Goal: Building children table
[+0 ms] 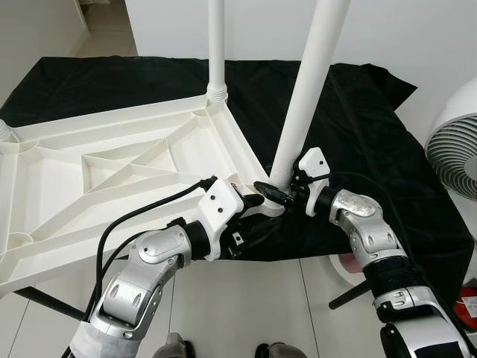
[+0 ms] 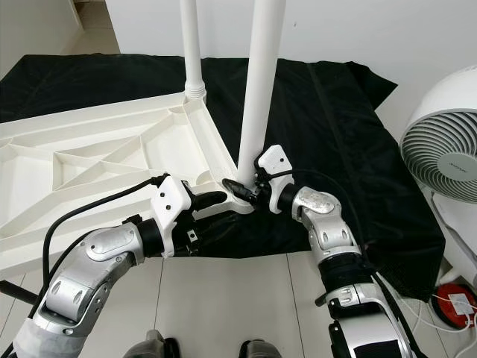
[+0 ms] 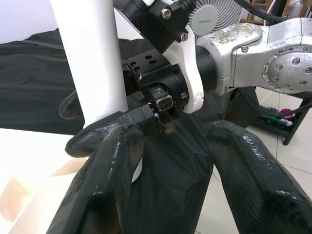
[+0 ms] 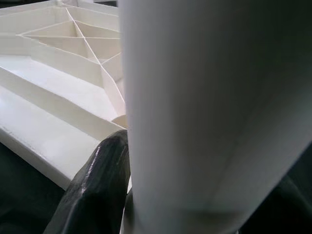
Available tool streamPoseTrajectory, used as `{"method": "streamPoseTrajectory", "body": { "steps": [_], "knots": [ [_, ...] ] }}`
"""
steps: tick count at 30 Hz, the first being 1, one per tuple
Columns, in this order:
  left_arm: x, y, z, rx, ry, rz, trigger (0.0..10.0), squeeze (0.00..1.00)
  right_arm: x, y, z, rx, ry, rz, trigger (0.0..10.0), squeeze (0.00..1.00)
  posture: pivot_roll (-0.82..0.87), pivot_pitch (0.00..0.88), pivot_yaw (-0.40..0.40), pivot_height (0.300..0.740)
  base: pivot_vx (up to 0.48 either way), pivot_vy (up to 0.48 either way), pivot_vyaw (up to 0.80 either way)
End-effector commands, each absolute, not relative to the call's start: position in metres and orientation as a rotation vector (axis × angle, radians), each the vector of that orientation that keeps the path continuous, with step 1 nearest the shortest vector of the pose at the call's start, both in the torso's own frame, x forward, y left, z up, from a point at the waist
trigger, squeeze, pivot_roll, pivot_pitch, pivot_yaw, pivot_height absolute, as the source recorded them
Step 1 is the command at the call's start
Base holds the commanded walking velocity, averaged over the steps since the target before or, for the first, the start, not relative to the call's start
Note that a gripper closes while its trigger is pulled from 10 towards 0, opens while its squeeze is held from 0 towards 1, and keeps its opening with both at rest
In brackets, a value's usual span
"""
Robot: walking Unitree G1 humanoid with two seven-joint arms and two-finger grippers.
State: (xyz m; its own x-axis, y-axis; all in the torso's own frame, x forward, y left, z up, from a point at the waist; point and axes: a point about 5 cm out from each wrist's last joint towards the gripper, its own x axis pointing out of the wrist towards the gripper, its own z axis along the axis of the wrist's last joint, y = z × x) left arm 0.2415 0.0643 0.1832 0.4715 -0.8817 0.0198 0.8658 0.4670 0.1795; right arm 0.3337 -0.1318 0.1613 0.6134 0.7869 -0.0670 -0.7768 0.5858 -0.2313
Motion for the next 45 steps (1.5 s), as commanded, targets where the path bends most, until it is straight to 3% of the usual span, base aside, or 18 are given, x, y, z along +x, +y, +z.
{"method": "streamPoseTrajectory", "body": {
  "steps": [1, 9, 23, 30, 31, 33, 34, 35, 45],
  "knots": [
    [0.242, 0.066, 0.183, 0.141, -0.111, -1.033, 10.0, 0.00, 0.330, -0.129, 0.150, -0.218, 0.005, 0.893, 10.0, 0.00, -0.01, 0.094, 0.018, 0.740, 0.000, 0.000, 0.00],
    [0.241, 0.066, 0.183, 0.139, -0.110, -1.032, 10.0, 0.00, 0.330, -0.127, 0.146, -0.187, -0.001, 0.742, 10.0, 0.00, -0.02, 0.099, 0.011, 0.740, 0.000, 0.000, 0.00],
    [0.241, 0.064, 0.181, 0.142, -0.112, -1.045, 10.0, 0.00, 0.312, -0.106, 0.144, 0.001, 0.016, 0.242, 10.0, 0.00, -0.02, 0.077, -0.002, 0.740, 0.000, 0.000, 0.00],
    [0.242, 0.062, 0.181, 0.141, -0.117, -1.046, 10.0, 0.00, 0.305, -0.090, 0.147, 0.032, 0.007, 0.186, 10.0, 0.00, -0.02, 0.066, -0.006, 0.740, 0.000, 0.000, 0.00],
    [0.242, 0.062, 0.181, 0.141, -0.117, -1.047, 10.0, 0.00, 0.305, -0.090, 0.148, 0.037, 0.001, 0.189, 10.0, 0.11, -0.03, 0.062, -0.006, 0.740, 0.000, 0.000, 0.00],
    [0.242, 0.062, 0.181, 0.141, -0.117, -1.047, 10.0, 0.00, 0.305, -0.090, 0.148, 0.037, 0.001, 0.189, 10.0, 0.11, -0.03, 0.062, -0.006, 0.740, 0.000, 0.000, 0.00],
    [0.242, 0.062, 0.181, 0.141, -0.118, -1.048, 10.0, 0.00, 0.305, -0.091, 0.150, 0.035, -0.006, 0.188, 10.0, 0.86, -0.03, 0.061, -0.006, 0.740, 0.000, 0.000, 0.00],
    [0.243, 0.061, 0.181, 0.141, -0.118, -1.049, 10.0, 0.00, 0.305, -0.092, 0.153, 0.043, -0.020, 0.201, 10.0, 1.00, -0.03, 0.058, -0.007, 0.740, 0.000, 0.000, 0.00],
    [0.243, 0.061, 0.181, 0.143, -0.120, -1.048, 10.0, 0.00, 0.311, -0.102, 0.166, 0.014, -0.063, 0.326, 10.0, 1.00, -0.03, 0.057, -0.009, 0.740, 0.000, 0.000, 0.00]
  ]
}}
